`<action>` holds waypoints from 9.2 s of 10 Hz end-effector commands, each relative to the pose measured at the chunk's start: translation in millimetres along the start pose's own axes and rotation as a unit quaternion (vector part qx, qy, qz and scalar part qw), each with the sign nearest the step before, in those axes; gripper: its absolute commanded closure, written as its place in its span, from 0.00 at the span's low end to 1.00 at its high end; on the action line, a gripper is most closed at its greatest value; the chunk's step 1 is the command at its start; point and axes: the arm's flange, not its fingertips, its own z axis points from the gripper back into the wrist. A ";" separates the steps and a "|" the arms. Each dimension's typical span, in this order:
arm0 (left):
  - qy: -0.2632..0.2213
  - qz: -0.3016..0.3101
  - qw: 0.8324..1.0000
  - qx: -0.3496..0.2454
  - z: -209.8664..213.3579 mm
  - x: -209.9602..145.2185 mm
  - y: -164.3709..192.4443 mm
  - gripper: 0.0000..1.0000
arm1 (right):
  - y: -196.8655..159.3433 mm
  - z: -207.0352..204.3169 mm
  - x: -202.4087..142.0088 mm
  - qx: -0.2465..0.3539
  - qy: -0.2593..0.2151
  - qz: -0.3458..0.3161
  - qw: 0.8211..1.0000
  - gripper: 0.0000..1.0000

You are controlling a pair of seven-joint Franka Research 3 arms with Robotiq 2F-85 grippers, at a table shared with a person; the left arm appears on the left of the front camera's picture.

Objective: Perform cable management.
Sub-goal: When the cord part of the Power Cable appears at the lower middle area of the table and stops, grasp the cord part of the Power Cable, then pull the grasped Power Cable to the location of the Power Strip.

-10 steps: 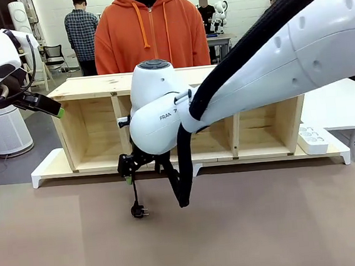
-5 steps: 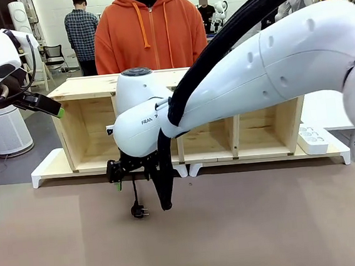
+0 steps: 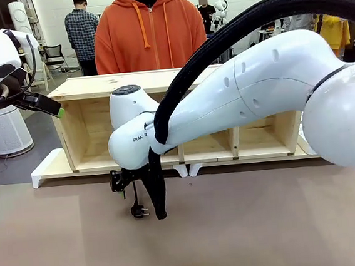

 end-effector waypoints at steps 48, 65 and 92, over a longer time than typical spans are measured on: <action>-0.004 0.006 1.000 0.002 -1.0 -0.4 0.3 0.00 | 4.7 -36.2 1.8 -0.024 0.050 0.022 0.998 1.00; -0.004 0.006 1.000 0.002 -1.0 -0.4 0.3 0.00 | 4.4 46.3 -233.3 -0.090 -0.085 -0.087 0.989 0.84; -0.004 0.006 1.000 0.002 -1.0 -0.4 0.3 0.00 | -172.8 167.2 -390.5 -0.058 -0.187 -0.341 0.919 0.84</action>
